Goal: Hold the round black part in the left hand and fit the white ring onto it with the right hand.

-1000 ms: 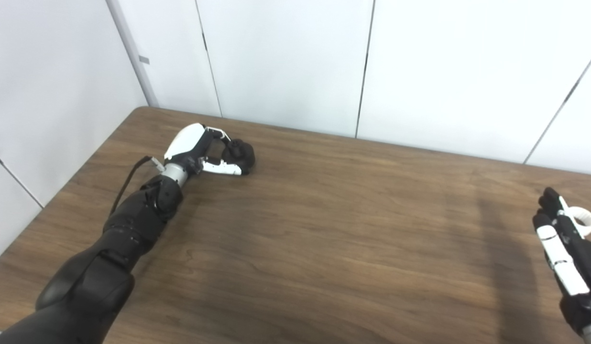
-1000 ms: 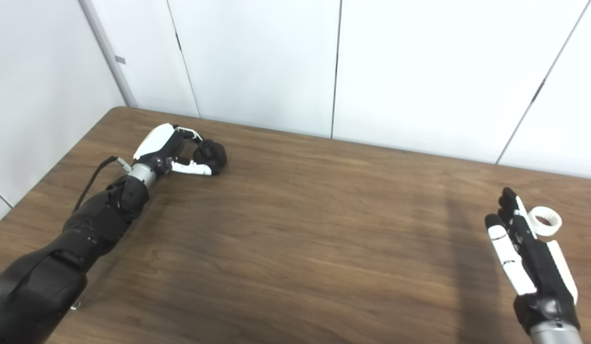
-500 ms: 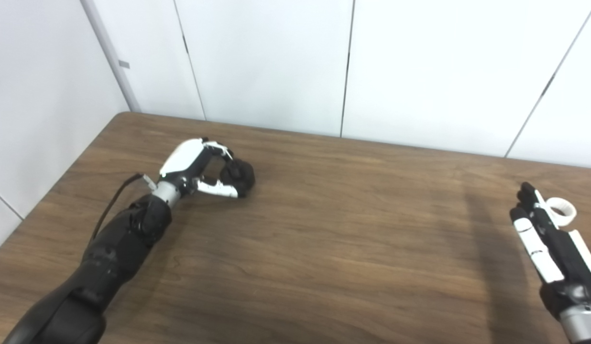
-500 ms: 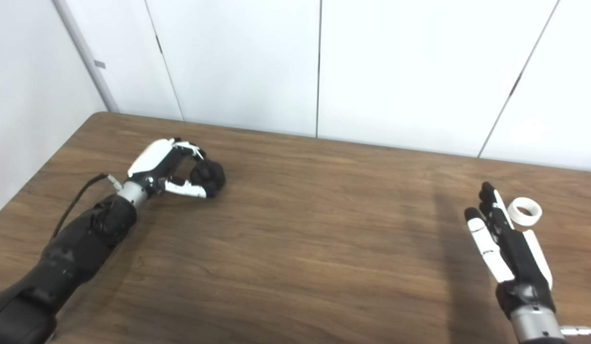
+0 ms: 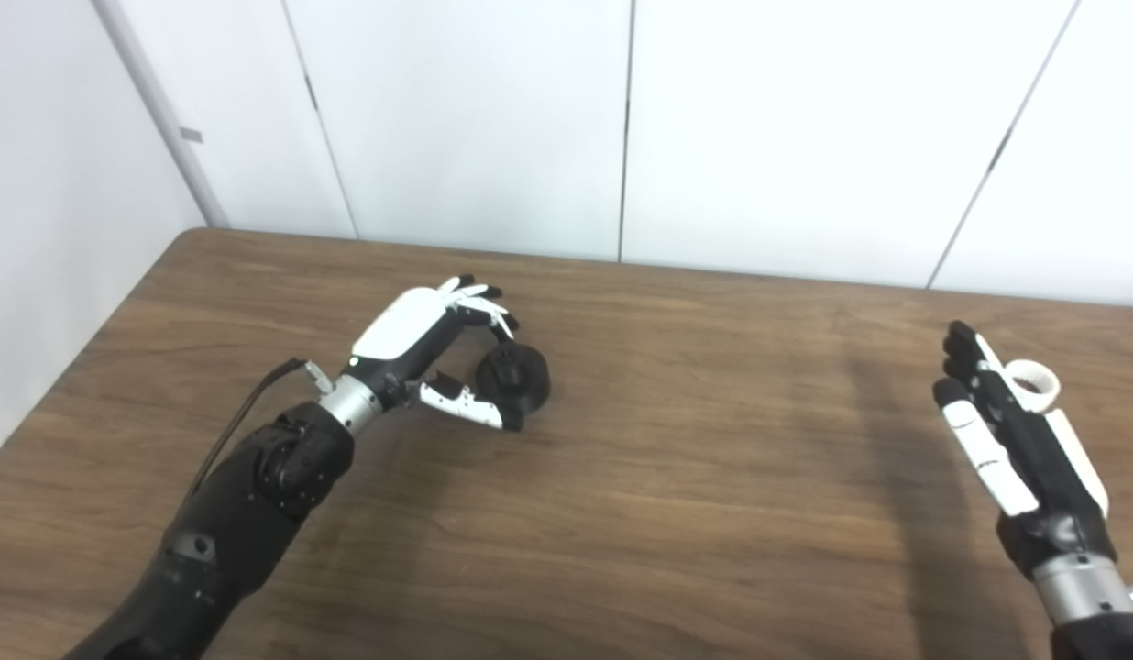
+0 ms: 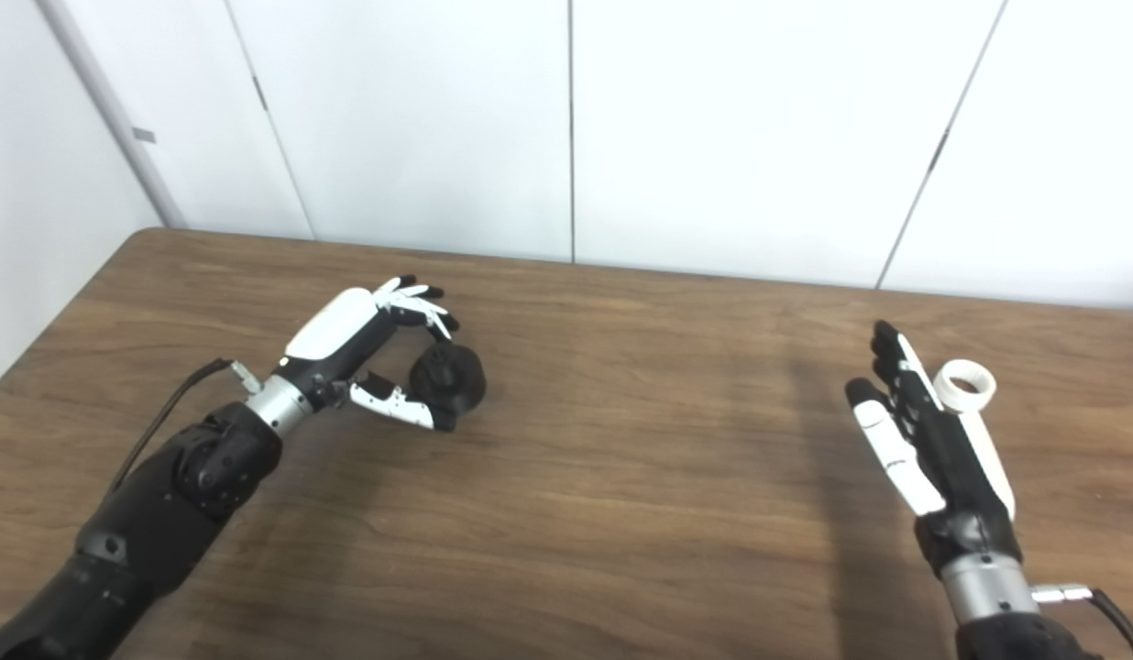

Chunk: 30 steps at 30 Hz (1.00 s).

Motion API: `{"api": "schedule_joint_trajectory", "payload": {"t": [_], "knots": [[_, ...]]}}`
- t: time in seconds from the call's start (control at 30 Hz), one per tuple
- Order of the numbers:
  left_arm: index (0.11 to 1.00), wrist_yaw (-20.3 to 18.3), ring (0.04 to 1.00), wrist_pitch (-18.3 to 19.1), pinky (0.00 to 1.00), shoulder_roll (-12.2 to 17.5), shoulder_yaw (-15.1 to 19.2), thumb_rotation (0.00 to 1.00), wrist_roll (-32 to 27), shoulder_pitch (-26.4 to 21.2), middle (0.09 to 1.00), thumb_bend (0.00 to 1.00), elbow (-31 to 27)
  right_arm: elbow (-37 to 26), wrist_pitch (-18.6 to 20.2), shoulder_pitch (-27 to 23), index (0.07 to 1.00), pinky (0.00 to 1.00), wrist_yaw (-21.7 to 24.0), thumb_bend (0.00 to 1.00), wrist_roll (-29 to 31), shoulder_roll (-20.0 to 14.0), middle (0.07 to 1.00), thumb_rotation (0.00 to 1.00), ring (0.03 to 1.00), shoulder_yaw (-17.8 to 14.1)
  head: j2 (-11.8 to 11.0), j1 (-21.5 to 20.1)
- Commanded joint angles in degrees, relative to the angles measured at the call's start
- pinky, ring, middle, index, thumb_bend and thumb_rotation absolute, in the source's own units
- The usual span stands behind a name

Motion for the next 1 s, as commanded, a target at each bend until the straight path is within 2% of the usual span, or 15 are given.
{"api": "schedule_joint_trajectory", "payload": {"t": [0.0,0.17,0.4,0.63,0.97], "knots": [[0.482,-0.5,0.909,-1.1,1.0,-0.2,0.3,0.05,-0.2,-1.5,0.732,0.52,-2.5,-0.7,-2.9,-1.8,0.961,0.93,-0.1,0.35,-0.1,-0.4,0.981,0.78,0.983,0.1,0.1,-0.6],[0.482,-2.3,0.907,-2.2,1.0,-2.2,-0.4,0.05,-0.2,-1.2,0.726,0.52,-4.3,-1.4,-2.8,-1.5,0.958,0.91,-0.8,0.41,-1.3,0.4,0.977,0.8,0.968,0.8,0.6,-2.7],[0.482,-4.0,0.903,-3.4,1.0,-3.6,-4.2,0.05,0.6,-2.1,0.727,0.52,-6.0,-3.1,-1.9,-0.9,0.946,0.9,-1.2,0.44,-1.9,1.9,0.971,0.79,0.963,0.7,1.9,-6.5],[0.482,-6.1,0.908,-3.4,1.0,-4.9,-7.8,0.05,-0.6,-3.1,0.724,0.52,-7.4,-4.5,-1.3,-0.8,0.942,0.89,-1.5,0.53,-2.6,2.9,0.957,0.8,0.956,0.9,3.0,-10.5],[0.482,-4.8,0.901,-3.4,0.99,-5.8,-14.5,0.05,0.3,-4.4,0.721,0.52,-5.2,-7.0,-1.2,-1.8,0.939,0.86,-1.1,0.48,-3.3,3.6,0.955,0.78,0.947,1.0,4.5,-13.3]]}}
